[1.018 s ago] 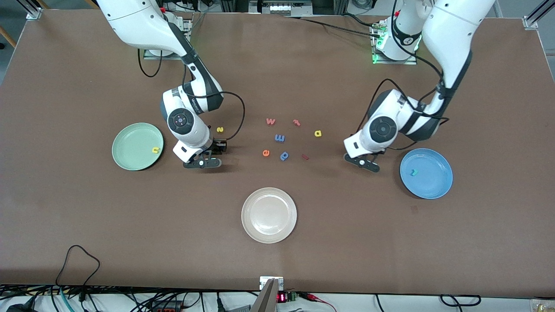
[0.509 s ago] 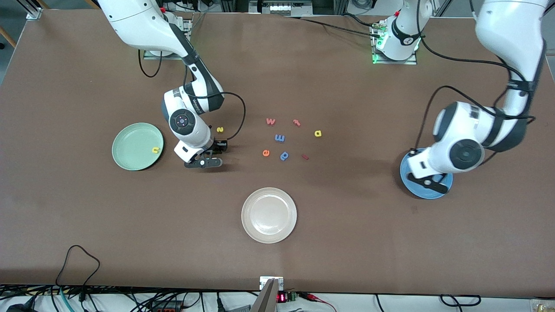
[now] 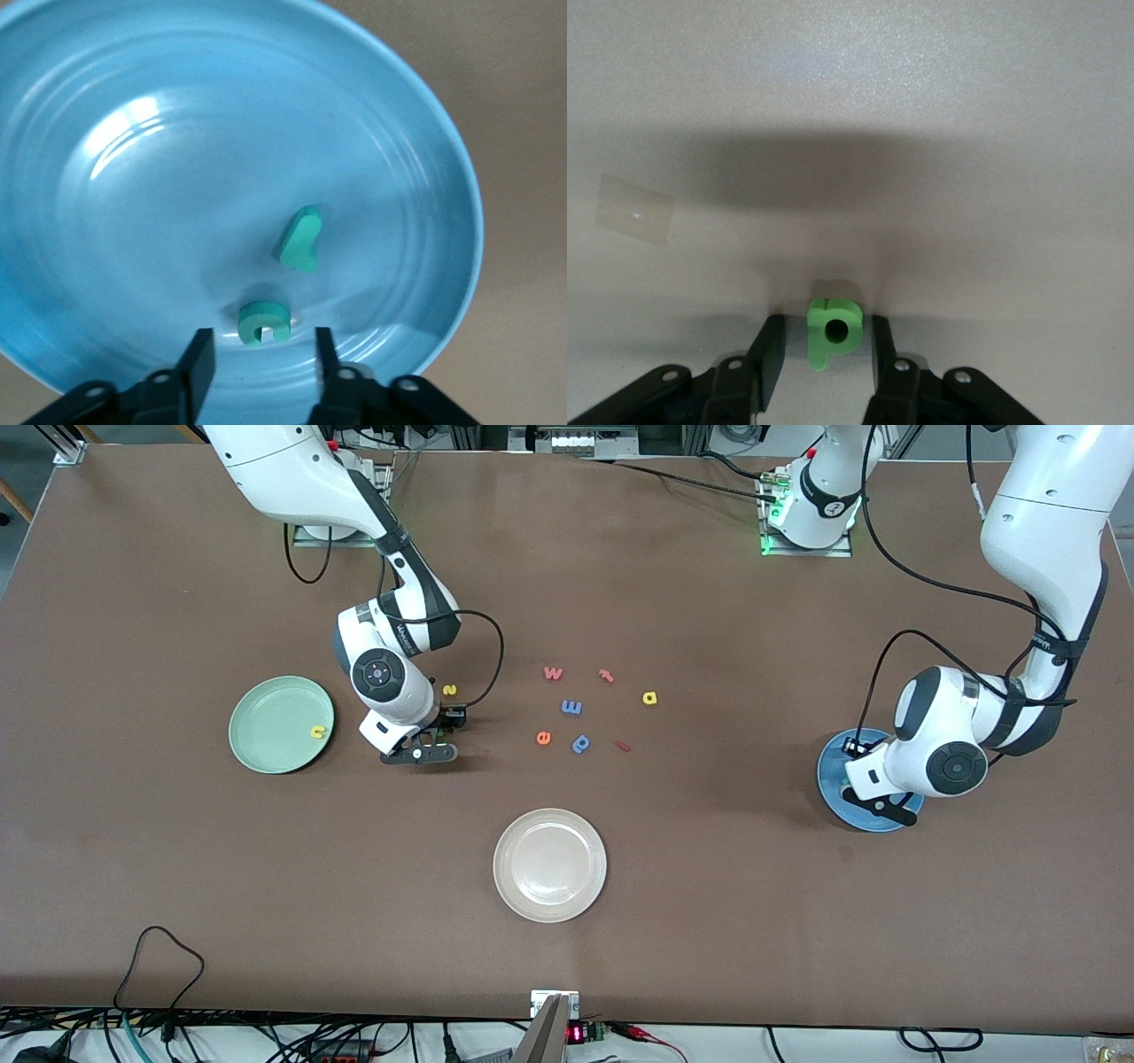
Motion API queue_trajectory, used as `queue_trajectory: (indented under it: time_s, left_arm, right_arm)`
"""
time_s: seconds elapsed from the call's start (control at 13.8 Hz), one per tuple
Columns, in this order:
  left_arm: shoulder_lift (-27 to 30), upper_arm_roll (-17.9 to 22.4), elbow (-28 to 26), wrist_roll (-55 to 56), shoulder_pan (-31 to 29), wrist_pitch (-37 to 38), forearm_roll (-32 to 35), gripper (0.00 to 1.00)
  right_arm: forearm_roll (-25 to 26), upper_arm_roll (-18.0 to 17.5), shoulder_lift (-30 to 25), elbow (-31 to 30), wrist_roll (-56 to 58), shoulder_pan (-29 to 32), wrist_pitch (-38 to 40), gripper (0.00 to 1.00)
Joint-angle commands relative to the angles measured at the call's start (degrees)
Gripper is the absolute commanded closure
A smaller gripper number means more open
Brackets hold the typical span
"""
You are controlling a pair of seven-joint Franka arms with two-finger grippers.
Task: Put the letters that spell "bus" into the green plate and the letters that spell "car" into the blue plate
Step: 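Place the p on the green plate while the left gripper reaches the d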
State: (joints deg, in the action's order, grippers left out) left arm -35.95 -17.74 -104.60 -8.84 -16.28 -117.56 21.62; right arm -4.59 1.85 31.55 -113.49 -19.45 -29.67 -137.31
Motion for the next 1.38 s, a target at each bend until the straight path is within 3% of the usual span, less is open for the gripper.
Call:
queue_trajectory:
  time_s: [0.0, 0.22, 0.44, 0.73, 0.8, 1.09, 1.16, 1.31]
  left_arm:
    - [3.8, -2.9, 0.0, -0.8, -0.5, 4.1, 1.1, 0.00]
    - [5.7, -12.6, 3.9, 4.2, -0.3, 12.9, 0.0, 0.00]
    - [5.1, -18.5, 4.1, 20.5, 0.5, 12.4, -7.0, 0.00]
    - [4.3, -19.5, 2.0, 44.5, 9.7, 8.2, -8.1, 0.00]
    - [4.3, -19.6, -0.8, 49.1, 11.5, 3.4, -8.0, 0.00]
    - [3.2, -19.2, -7.9, 54.5, 15.9, -12.1, -5.9, 0.00]
    - [2.9, -19.1, -9.0, 54.5, 15.8, -13.8, -5.3, 0.00]
    - [1.9, -19.0, -9.9, 55.8, 15.9, -14.6, -4.8, 0.00]
  right_arm:
    - [-0.4, 0.4, -0.9, -0.2, -0.4, -0.6, 1.3, 0.52]
    - [-0.7, 0.5, -0.5, 0.2, -0.4, -0.4, 0.2, 0.52]
    - [-0.6, 0.5, -0.4, 0.2, -0.4, -0.3, -0.8, 0.53]
    - [-0.5, 0.5, -0.4, 0.2, -0.3, -0.3, -0.6, 0.69]
    - [-0.5, 0.5, -0.4, 0.1, -0.4, -0.3, -0.5, 0.73]
    - [-0.5, 0.5, -0.5, 0.0, -0.4, -0.3, -0.2, 0.93]
    - [-0.5, 0.5, -0.8, 0.0, 0.0, -0.1, -0.2, 0.99]
    - [-0.5, 1.1, -2.7, 0.1, 1.2, 0.2, 0.0, 1.00]
